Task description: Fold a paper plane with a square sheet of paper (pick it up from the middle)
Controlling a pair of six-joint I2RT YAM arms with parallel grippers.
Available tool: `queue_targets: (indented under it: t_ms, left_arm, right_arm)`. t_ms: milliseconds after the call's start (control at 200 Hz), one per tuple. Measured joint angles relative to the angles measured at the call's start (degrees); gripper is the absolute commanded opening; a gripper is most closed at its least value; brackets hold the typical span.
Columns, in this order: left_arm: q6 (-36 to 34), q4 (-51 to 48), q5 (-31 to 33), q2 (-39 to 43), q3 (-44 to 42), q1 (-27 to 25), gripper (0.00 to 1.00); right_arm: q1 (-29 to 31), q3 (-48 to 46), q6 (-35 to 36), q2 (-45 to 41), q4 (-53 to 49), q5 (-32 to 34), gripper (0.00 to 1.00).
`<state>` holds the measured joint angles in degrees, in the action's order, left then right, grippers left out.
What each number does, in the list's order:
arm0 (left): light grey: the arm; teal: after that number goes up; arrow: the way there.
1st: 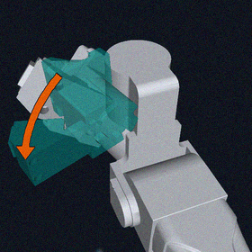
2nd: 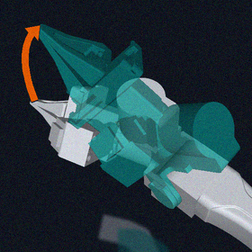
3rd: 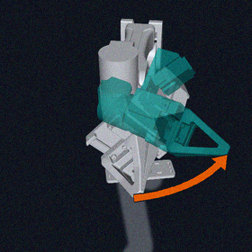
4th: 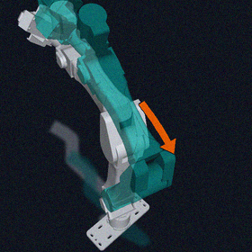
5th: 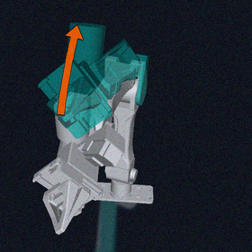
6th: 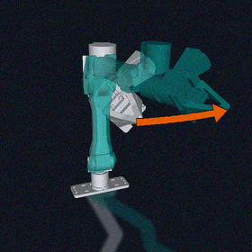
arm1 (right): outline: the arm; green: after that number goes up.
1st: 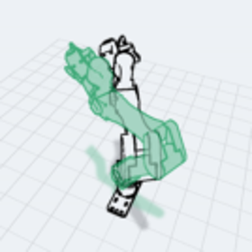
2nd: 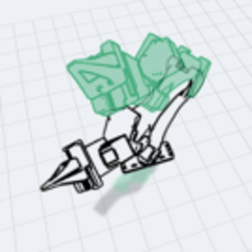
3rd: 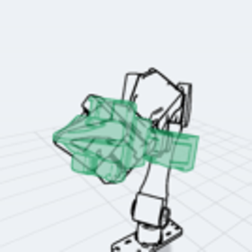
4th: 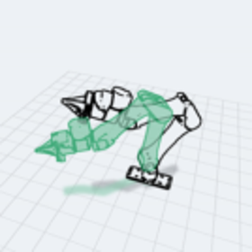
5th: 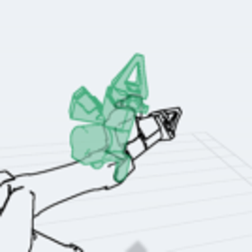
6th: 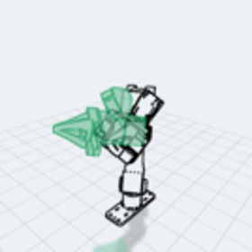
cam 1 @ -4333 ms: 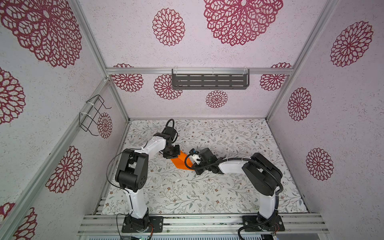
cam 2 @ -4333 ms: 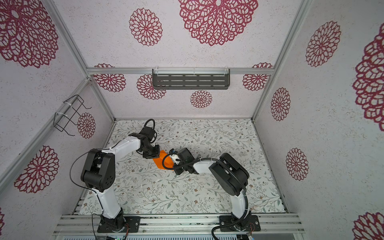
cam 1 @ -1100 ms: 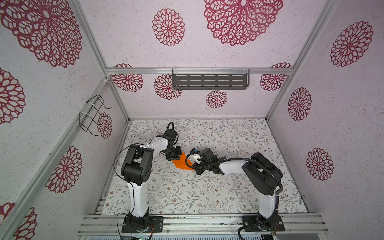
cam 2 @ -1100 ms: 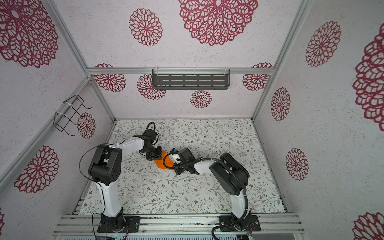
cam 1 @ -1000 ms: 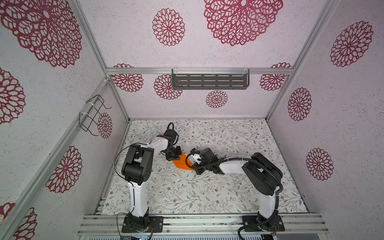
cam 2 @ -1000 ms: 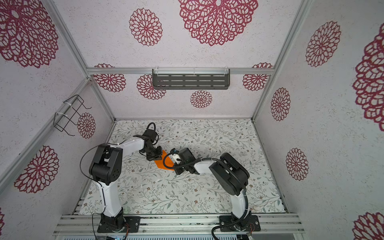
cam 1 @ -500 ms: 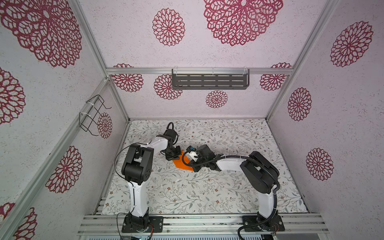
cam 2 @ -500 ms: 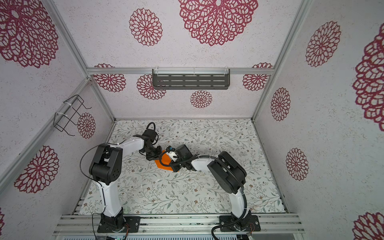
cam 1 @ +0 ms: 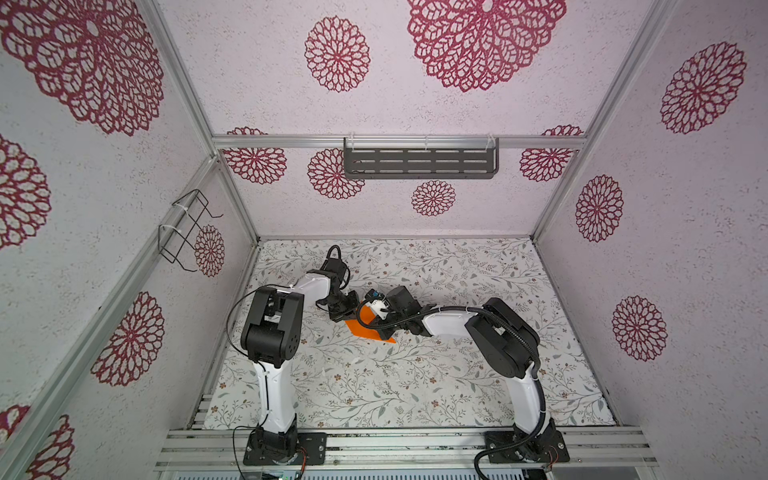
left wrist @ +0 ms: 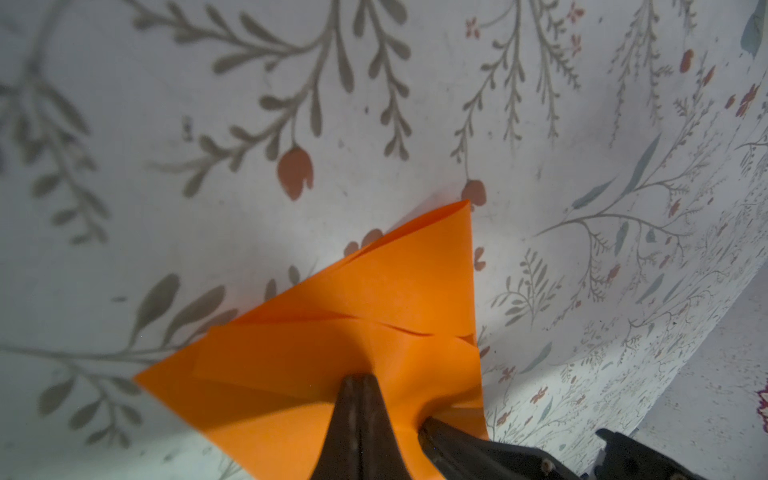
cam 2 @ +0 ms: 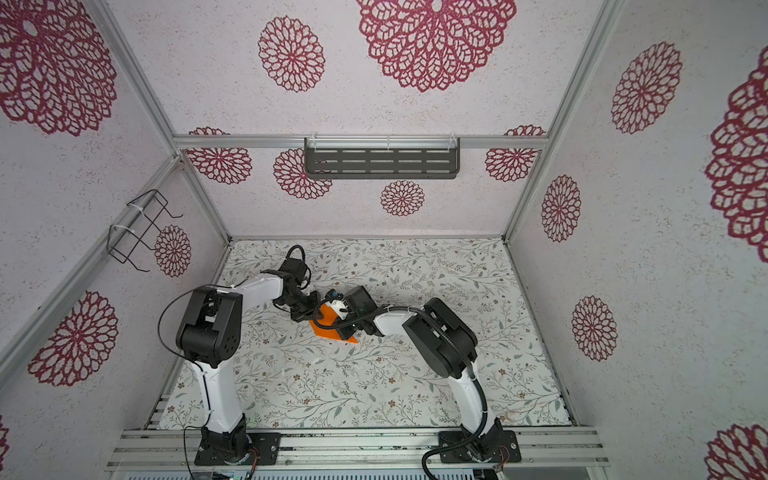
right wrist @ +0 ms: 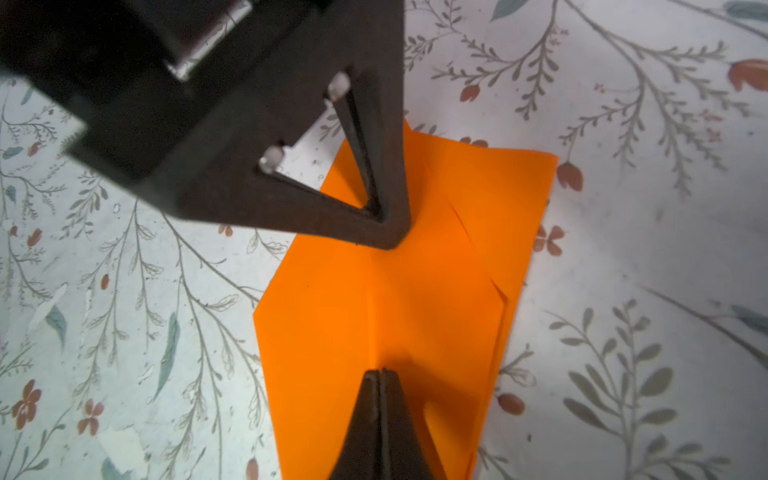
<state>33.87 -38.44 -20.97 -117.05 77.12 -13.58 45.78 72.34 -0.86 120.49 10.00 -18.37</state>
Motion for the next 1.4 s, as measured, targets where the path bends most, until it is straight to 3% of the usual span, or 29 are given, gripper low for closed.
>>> queue_targets:
  t_ms: [590,986,1401]
  left_arm:
    - [0.17,0.28,-2.75,-0.48,-0.24,1.31,0.02]
    - [-1.05,-0.44,-4.02,-1.09,0.39,1.90,0.02]
    - [-1.68,-2.36,-3.85,-1.68,1.95,1.92,0.07]
  right_arm:
    - [0.52,1.62,2.64,1.64,0.79,0.31,0.04]
    - [0.55,-10.45,7.30,-8.17,-1.27,4.26,0.04]
    - [-0.09,-20.61,5.16,-16.26,-0.96,5.35,0.05]
